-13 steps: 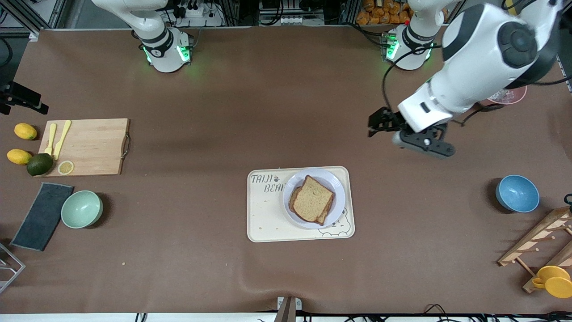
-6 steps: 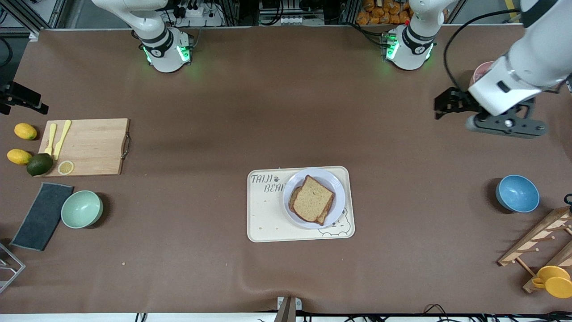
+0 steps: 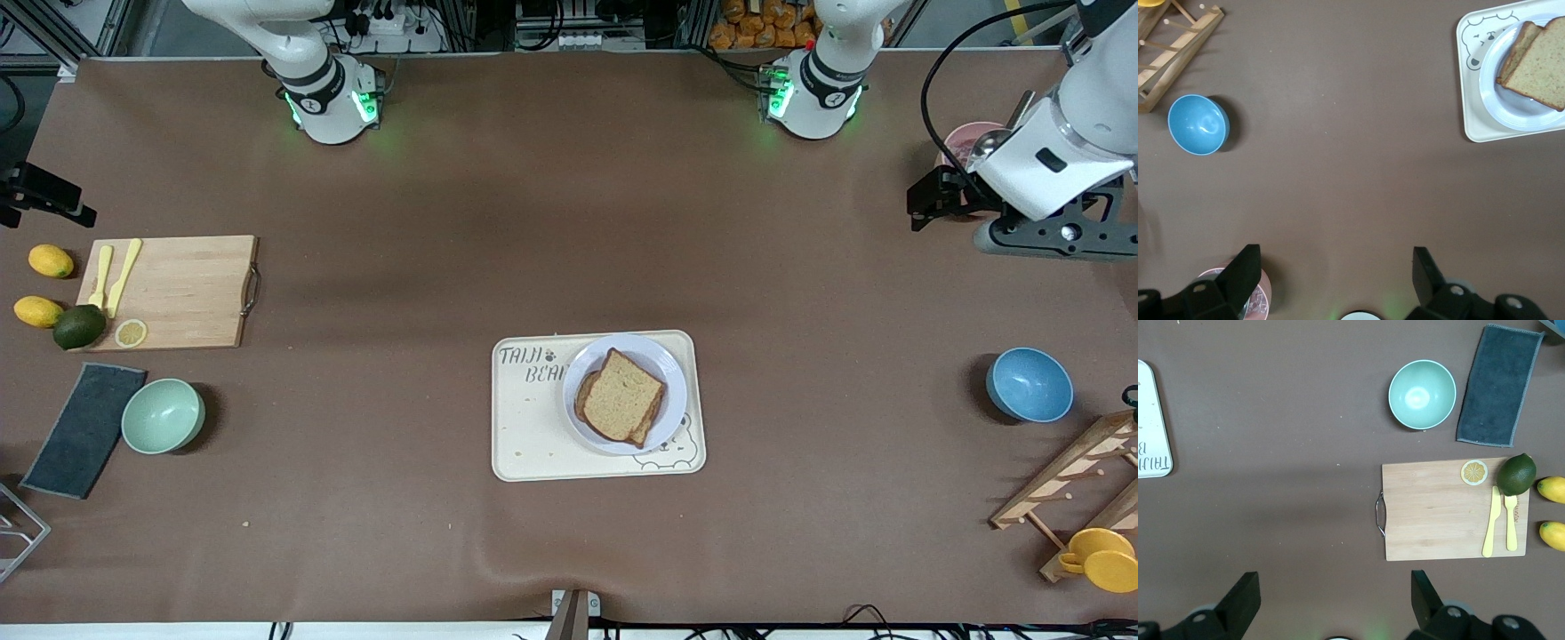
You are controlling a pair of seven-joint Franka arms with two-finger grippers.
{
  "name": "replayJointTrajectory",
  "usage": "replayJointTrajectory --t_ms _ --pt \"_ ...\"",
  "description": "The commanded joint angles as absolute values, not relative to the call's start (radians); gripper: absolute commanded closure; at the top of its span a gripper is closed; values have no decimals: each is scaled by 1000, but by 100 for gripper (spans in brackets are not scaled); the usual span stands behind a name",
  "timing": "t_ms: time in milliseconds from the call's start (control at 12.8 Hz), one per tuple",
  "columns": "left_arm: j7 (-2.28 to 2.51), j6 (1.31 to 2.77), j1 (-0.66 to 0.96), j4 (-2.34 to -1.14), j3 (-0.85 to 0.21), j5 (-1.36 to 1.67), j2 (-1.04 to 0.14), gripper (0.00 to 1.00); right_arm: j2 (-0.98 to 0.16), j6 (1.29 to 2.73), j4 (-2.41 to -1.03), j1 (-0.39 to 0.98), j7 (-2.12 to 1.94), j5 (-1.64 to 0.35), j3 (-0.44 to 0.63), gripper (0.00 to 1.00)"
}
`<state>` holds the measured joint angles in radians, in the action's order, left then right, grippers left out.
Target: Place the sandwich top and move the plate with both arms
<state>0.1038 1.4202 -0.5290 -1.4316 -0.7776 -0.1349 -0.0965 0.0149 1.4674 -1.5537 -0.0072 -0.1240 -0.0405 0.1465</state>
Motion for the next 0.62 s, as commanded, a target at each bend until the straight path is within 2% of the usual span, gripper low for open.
replayJointTrajectory --t_ms 0,78,312,545 --pt "84 1402 -557 -1434 -769 -117 -37 0 8 1459 -1534 -17 -130 -44 141 0" --pt "84 1405 -523 -1439 -723 -112 -31 0 9 1459 -1534 -17 -130 -44 141 0" --pt "78 1405 -255 -1443 -400 -69 -19 0 9 1459 -1534 -17 -130 -44 141 0" --pt "68 1411 -164 -1480 -289 -57 15 0 9 1459 -1534 -17 -130 -44 141 0"
